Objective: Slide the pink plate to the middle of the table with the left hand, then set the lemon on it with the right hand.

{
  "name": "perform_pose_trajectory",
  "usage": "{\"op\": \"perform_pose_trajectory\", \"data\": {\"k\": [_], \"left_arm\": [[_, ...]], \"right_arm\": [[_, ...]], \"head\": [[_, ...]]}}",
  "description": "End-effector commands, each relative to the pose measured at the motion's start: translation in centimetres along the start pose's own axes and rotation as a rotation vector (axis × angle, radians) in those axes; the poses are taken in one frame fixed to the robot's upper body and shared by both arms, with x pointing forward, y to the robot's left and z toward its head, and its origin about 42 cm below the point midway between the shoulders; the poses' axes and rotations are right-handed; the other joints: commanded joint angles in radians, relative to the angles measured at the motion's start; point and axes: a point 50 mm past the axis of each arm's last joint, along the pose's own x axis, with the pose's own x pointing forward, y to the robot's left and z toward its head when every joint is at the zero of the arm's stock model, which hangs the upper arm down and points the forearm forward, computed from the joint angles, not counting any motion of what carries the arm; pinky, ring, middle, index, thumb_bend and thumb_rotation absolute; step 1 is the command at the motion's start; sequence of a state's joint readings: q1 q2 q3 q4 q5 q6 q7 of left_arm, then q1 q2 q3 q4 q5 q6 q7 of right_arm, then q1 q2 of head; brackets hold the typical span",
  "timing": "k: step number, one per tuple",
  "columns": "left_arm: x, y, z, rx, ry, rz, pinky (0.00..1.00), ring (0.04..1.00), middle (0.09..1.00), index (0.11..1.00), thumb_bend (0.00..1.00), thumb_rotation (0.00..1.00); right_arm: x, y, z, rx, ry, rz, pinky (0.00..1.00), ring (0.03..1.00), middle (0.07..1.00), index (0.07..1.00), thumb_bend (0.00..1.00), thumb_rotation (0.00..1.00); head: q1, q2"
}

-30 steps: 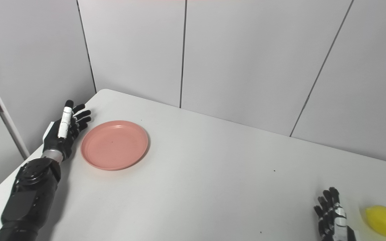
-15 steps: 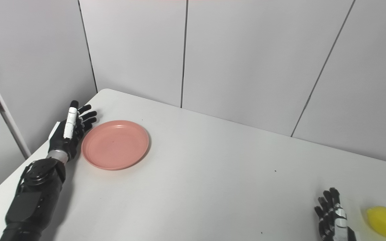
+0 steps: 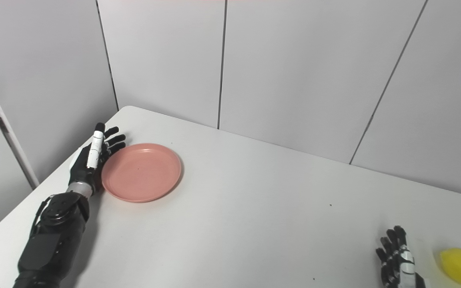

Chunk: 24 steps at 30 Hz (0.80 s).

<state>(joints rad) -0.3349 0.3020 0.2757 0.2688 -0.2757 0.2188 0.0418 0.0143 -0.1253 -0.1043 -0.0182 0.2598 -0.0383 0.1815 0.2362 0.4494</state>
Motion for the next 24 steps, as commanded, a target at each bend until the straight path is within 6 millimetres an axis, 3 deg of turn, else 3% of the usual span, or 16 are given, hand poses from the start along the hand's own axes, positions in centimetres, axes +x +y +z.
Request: {"op": "perform_pose_trajectory", "data": {"k": [1, 14, 20, 24], "left_arm": [[-0.8, -2.9, -2.9, -0.021, 0.142, -0.085, 0.88, 0.833, 0.807, 0.826, 0.89, 0.93], [-0.9, -4.8, -3.9, -0.028, 0.156, -0.119, 0.87, 0.817, 0.789, 0.827, 0.88, 0.95], [-1.0, -6.0, -4.4, -0.013, 0.162, -0.138, 0.79, 0.794, 0.769, 0.811, 0.89, 0.94], [-0.9, -6.4, -4.7, 0.01, 0.164, -0.164, 0.83, 0.811, 0.784, 0.834, 0.89, 0.95]], "right_arm": [[-2.4, 0.7, -3.0, 0.058, 0.117, -0.019, 1.0, 1.0, 0.997, 1.0, 0.67, 1.0], [-2.4, 0.9, -2.7, 0.061, 0.118, -0.019, 1.0, 1.0, 1.0, 1.0, 0.66, 1.0], [-2.4, 1.2, -2.6, 0.064, 0.116, -0.024, 1.0, 1.0, 1.0, 1.0, 0.66, 1.0], [-2.4, 1.3, -2.6, 0.065, 0.112, -0.018, 1.0, 1.0, 1.0, 1.0, 0.66, 1.0]], "head": [[0.0, 0.001], [-0.002, 0.002], [-0.006, 0.005], [-0.009, 0.005]]}}
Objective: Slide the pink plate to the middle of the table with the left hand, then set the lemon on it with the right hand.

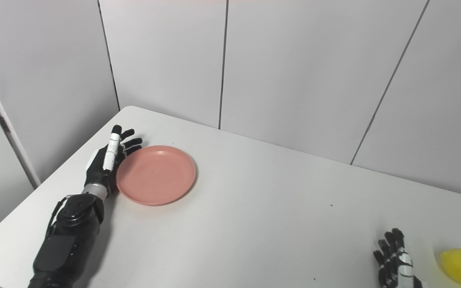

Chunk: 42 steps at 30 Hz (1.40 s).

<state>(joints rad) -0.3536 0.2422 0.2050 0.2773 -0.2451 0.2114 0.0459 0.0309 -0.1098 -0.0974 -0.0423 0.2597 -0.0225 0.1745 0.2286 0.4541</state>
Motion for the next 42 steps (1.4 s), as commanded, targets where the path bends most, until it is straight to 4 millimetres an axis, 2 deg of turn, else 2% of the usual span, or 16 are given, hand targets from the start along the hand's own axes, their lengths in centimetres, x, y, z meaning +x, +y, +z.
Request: {"op": "perform_pose_trajectory", "data": {"k": [1, 7, 18, 31, 42], "left_arm": [[-0.7, -2.4, -3.6, 0.007, 0.146, -0.092, 0.84, 0.816, 0.789, 0.841, 0.89, 0.95], [-0.7, -3.2, -4.1, 0.016, 0.148, -0.112, 0.86, 0.823, 0.79, 0.827, 0.89, 0.95], [-0.8, -6.0, -4.9, 0.036, 0.157, -0.164, 0.87, 0.813, 0.778, 0.827, 0.89, 0.97], [-0.8, -7.6, -5.6, 0.033, 0.153, -0.194, 0.89, 0.828, 0.794, 0.836, 0.92, 0.96], [-1.0, -9.1, -5.7, 0.023, 0.167, -0.23, 0.89, 0.849, 0.792, 0.854, 0.88, 0.97]], "right_arm": [[-1.9, 0.6, -2.6, 0.051, 0.104, -0.017, 1.0, 1.0, 1.0, 1.0, 0.65, 1.0], [-1.8, 0.6, -2.6, 0.052, 0.102, -0.017, 1.0, 1.0, 1.0, 1.0, 0.67, 1.0], [-1.8, 0.6, -2.7, 0.052, 0.103, -0.015, 1.0, 1.0, 1.0, 1.0, 0.66, 1.0], [-1.6, 1.0, -2.8, 0.054, 0.105, -0.014, 1.0, 1.0, 1.0, 1.0, 0.66, 1.0], [-1.7, 1.2, -2.8, 0.045, 0.104, -0.015, 1.0, 0.998, 0.997, 1.0, 0.69, 1.0]], "head": [[-0.002, 0.001], [-0.002, 0.001], [-0.005, 0.004], [-0.012, 0.004], [-0.022, 0.005]]}}
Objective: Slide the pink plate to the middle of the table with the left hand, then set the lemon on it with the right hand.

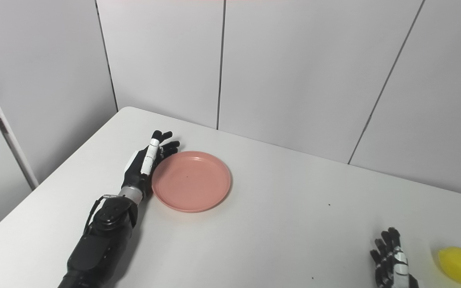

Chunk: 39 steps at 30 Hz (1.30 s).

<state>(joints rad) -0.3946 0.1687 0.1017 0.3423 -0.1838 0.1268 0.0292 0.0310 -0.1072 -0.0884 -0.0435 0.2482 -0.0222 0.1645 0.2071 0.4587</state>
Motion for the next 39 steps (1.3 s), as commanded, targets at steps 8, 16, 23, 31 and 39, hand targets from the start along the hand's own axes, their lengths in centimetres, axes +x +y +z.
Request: {"op": "perform_pose_trajectory", "data": {"k": [8, 16, 23, 31, 39], "left_arm": [[-1.7, -4.1, -4.7, -0.022, 0.165, -0.105, 0.92, 0.858, 0.808, 0.864, 0.89, 0.96], [-2.2, -4.8, -5.4, -0.047, 0.147, -0.115, 0.93, 0.851, 0.813, 0.87, 0.89, 0.95], [-2.3, -5.5, -5.7, -0.037, 0.138, -0.138, 0.9, 0.829, 0.794, 0.862, 0.92, 0.94], [-2.4, -6.3, -5.6, -0.02, 0.131, -0.166, 0.88, 0.818, 0.789, 0.853, 0.93, 0.93], [-2.2, -6.9, -5.2, 0.0, 0.121, -0.193, 0.89, 0.822, 0.793, 0.852, 0.9, 0.95]], "right_arm": [[-1.7, 1.0, -2.7, 0.05, 0.094, -0.011, 1.0, 1.0, 1.0, 1.0, 0.69, 1.0], [-1.8, 1.0, -2.7, 0.056, 0.096, -0.014, 1.0, 0.997, 0.995, 1.0, 0.7, 1.0], [-1.8, 1.0, -2.6, 0.053, 0.096, -0.012, 1.0, 0.995, 0.995, 1.0, 0.7, 1.0], [-1.9, 1.2, -2.6, 0.058, 0.096, -0.019, 1.0, 0.994, 0.993, 1.0, 0.69, 1.0], [-1.9, 1.3, -2.6, 0.059, 0.096, -0.016, 1.0, 0.995, 0.994, 1.0, 0.7, 1.0]], "head": [[-0.004, 0.002], [-0.005, 0.004], [-0.008, 0.006], [-0.015, 0.01], [-0.017, 0.012]]}}
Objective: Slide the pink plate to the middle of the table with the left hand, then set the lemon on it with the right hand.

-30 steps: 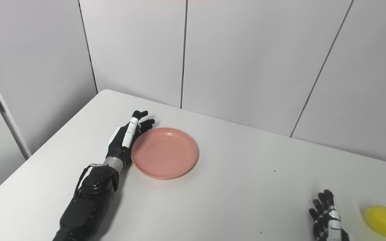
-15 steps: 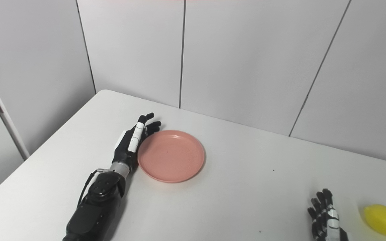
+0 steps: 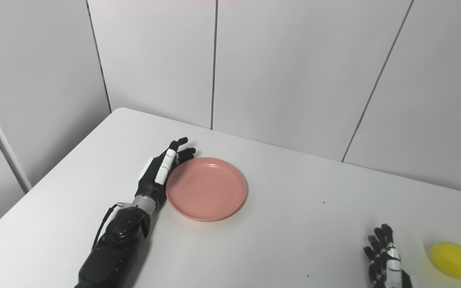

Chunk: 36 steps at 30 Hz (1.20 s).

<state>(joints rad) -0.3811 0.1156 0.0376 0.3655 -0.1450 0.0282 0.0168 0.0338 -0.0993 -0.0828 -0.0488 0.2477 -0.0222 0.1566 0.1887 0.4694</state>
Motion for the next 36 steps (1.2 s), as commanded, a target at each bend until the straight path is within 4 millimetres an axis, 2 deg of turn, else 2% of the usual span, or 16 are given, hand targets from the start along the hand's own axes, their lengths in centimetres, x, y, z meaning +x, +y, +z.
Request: {"op": "perform_pose_trajectory", "data": {"k": [1, 8, 14, 17, 22, 32, 36], "left_arm": [[-1.5, -3.5, -3.7, -0.022, 0.165, -0.116, 0.9, 0.825, 0.795, 0.855, 0.9, 0.96], [-1.2, -4.2, -3.4, -0.025, 0.156, -0.145, 0.93, 0.845, 0.785, 0.863, 0.89, 0.96], [-1.2, -5.2, -3.4, -0.006, 0.145, -0.175, 0.91, 0.81, 0.752, 0.825, 0.9, 0.95], [-1.3, -5.6, -3.3, 0.008, 0.149, -0.19, 0.96, 0.825, 0.762, 0.828, 0.93, 0.95], [-1.4, -6.3, -3.4, 0.006, 0.159, -0.208, 0.96, 0.829, 0.771, 0.833, 0.92, 0.96], [-1.8, -7.4, -3.2, 0.006, 0.159, -0.237, 0.88, 0.815, 0.772, 0.842, 0.92, 0.99], [-1.9, -8.0, -3.2, 0.019, 0.157, -0.244, 0.95, 0.82, 0.777, 0.844, 0.91, 1.0]], "right_arm": [[-1.8, 0.9, -2.6, 0.053, 0.097, -0.015, 1.0, 0.994, 0.993, 1.0, 0.7, 1.0], [-2.0, 1.1, -2.5, 0.059, 0.101, -0.017, 1.0, 0.995, 0.994, 1.0, 0.7, 1.0], [-1.9, 1.3, -2.5, 0.051, 0.102, -0.018, 1.0, 0.991, 0.992, 1.0, 0.7, 1.0], [-1.9, 1.4, -2.5, 0.048, 0.099, -0.016, 1.0, 0.989, 0.992, 1.0, 0.7, 1.0], [-1.9, 1.5, -2.4, 0.056, 0.1, -0.02, 1.0, 0.987, 0.99, 1.0, 0.7, 1.0], [-1.9, 1.7, -2.4, 0.057, 0.095, -0.016, 1.0, 0.989, 0.989, 1.0, 0.71, 1.0], [-1.9, 1.7, -2.4, 0.054, 0.096, -0.013, 1.0, 0.991, 0.989, 1.0, 0.71, 1.0]], "head": [[0.001, 0.001], [-0.004, 0.006], [-0.006, 0.007], [-0.006, 0.008], [-0.01, 0.011], [-0.014, 0.011], [-0.017, 0.012]]}}
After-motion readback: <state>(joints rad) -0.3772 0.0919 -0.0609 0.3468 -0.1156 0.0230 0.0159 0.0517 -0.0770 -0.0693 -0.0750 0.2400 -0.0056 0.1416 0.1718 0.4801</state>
